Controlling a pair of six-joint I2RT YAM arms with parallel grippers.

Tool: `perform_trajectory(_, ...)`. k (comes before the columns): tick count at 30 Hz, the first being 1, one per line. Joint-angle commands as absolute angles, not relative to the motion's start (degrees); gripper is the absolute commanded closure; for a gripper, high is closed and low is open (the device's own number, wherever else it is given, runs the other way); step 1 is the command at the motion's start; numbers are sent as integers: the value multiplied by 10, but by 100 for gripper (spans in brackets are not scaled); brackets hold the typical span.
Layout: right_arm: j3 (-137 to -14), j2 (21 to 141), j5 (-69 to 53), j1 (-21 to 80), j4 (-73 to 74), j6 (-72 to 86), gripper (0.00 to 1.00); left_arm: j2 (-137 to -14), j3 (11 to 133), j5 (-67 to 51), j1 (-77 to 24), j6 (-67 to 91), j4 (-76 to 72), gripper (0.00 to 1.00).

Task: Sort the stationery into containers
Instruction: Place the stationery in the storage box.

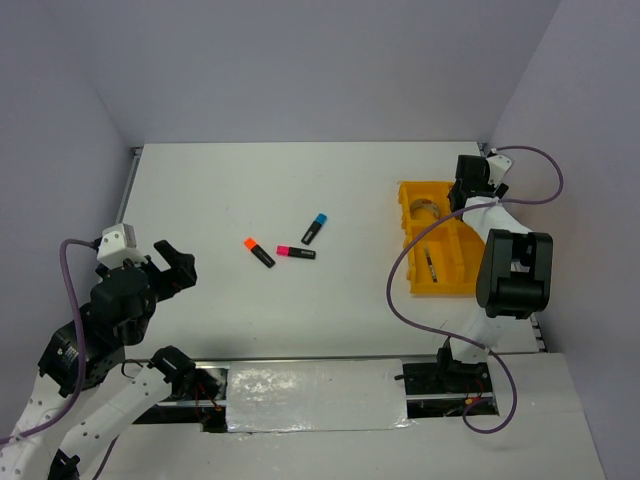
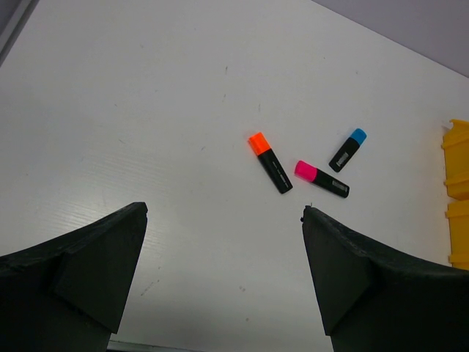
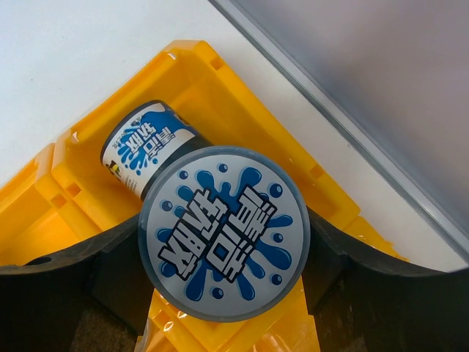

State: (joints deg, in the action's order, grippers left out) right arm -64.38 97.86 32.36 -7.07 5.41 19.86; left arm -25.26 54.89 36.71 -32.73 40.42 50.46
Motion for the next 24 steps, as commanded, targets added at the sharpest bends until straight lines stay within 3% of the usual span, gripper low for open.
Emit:
perform_trajectory(1, -664, 988, 336, -77, 48, 208, 66, -257, 546, 362, -329, 388, 479, 1)
perform_trajectory(5, -674, 995, 335, -79, 61, 214, 52, -258, 546, 362, -330, 387, 478, 1)
perform_trajectory(9, -671, 991, 332, -79, 63, 217, 50, -258, 547, 361, -330, 387, 478, 1)
perform_trajectory(10, -669, 989, 330, -79, 62, 220, 53, -258, 546, 361, -329, 387, 478, 1)
perform_trajectory(11, -664, 984, 331, -78, 61, 222, 64, -258, 546, 361, -330, 386, 477, 1)
perform_trajectory(13, -654, 968, 332, -79, 60, 226, 70, -258, 546, 361, -330, 387, 477, 1)
perform_trajectory(18, -640, 926, 323, -77, 55, 227, 73, -258, 546, 361, -330, 387, 478, 1)
perform_trajectory(24, -671, 964, 322, -79, 83, 221, 77, -253, 546, 363, -330, 388, 479, 1)
